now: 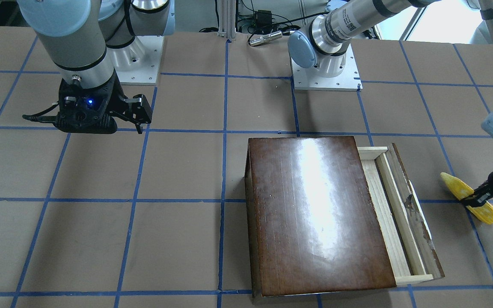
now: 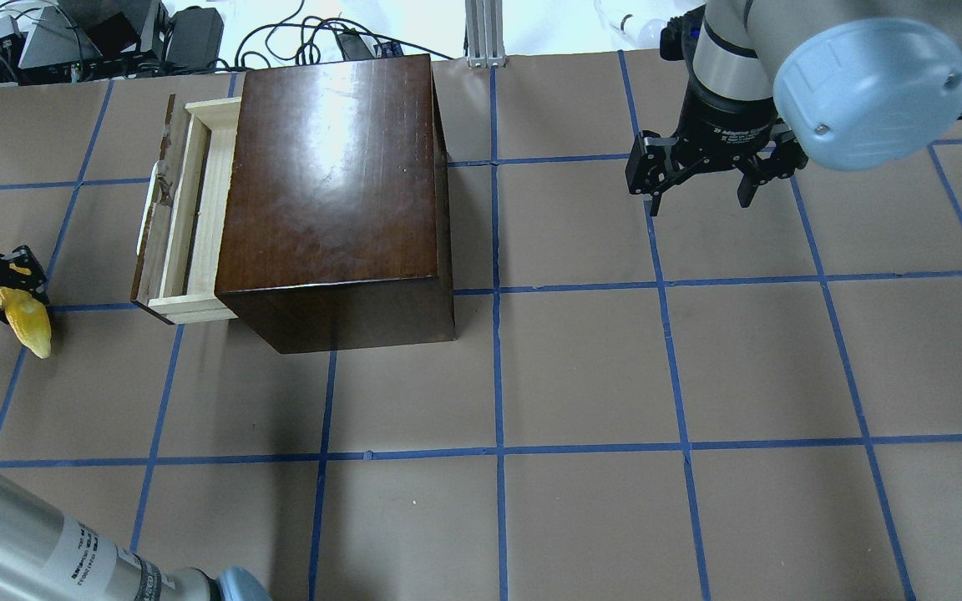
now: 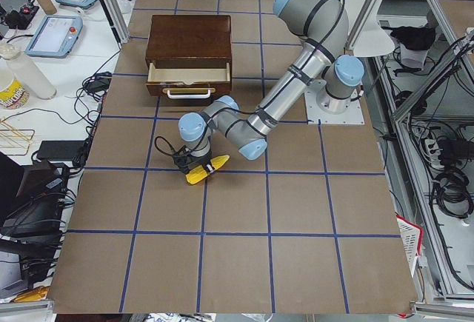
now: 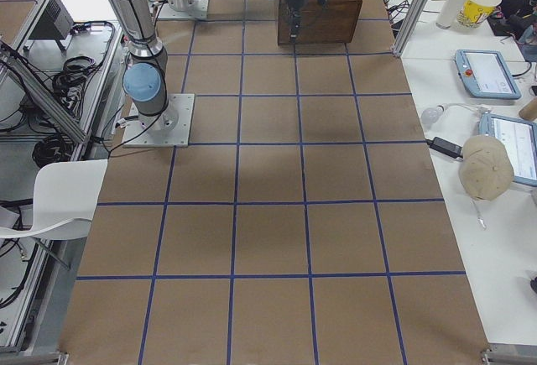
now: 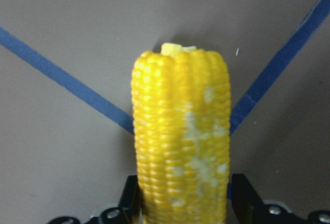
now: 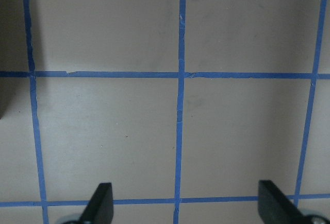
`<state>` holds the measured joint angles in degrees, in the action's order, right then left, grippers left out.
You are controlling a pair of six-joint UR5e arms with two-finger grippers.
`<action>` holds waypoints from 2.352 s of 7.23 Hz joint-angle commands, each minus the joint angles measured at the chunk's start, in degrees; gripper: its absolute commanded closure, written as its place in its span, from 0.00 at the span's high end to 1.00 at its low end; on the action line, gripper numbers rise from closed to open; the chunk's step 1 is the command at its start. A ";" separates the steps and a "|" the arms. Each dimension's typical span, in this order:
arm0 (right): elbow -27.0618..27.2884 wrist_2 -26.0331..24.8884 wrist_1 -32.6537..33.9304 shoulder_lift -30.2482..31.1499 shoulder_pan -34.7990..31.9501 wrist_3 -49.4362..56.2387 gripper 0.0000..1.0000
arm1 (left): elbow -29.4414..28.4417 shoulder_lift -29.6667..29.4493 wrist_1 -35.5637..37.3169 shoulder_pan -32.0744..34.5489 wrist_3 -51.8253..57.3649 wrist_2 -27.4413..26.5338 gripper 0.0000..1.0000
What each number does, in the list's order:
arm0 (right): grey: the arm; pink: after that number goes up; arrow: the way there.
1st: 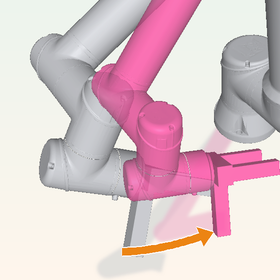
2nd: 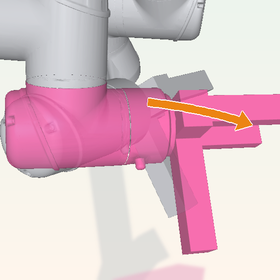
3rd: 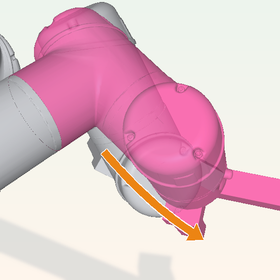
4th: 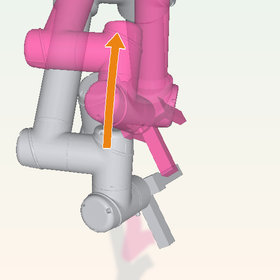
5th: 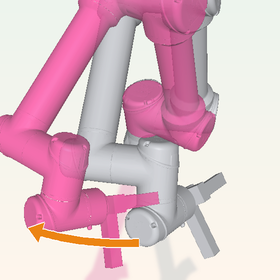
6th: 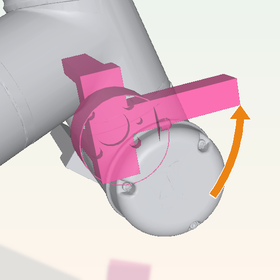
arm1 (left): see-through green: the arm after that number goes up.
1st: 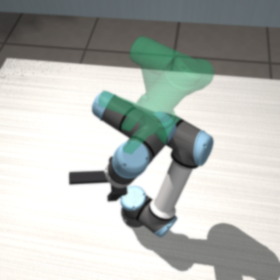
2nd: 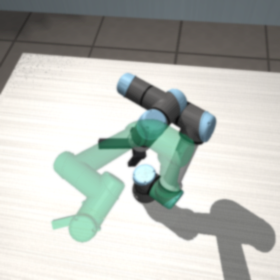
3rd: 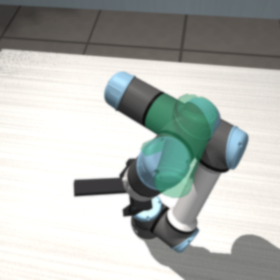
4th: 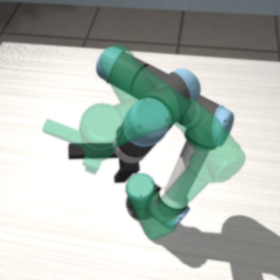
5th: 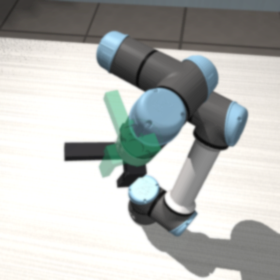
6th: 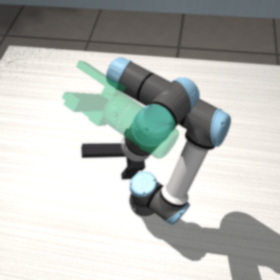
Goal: Open drawer and put corn inside
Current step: 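Lower the left gripper and grasp the yellow corn cob, then lift the corn and carry it with the left gripper over the drawer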
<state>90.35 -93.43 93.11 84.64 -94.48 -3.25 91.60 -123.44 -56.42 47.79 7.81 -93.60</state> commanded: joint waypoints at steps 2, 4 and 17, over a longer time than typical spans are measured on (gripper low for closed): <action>0.00 0.00 0.05 0.00 0.00 0.00 1.00 | -2.56 0.92 -0.80 0.90 1.93 0.34 0.00; 0.00 0.00 -0.04 0.09 0.00 0.00 1.00 | -7.55 3.02 -5.25 4.66 4.05 0.87 0.00; 0.00 0.17 -0.03 0.00 0.00 0.00 1.00 | -11.99 10.76 -24.45 27.63 9.39 8.34 0.00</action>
<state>90.35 -93.25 93.14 84.64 -94.48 -3.25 77.38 -112.48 -81.27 75.35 15.49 -85.30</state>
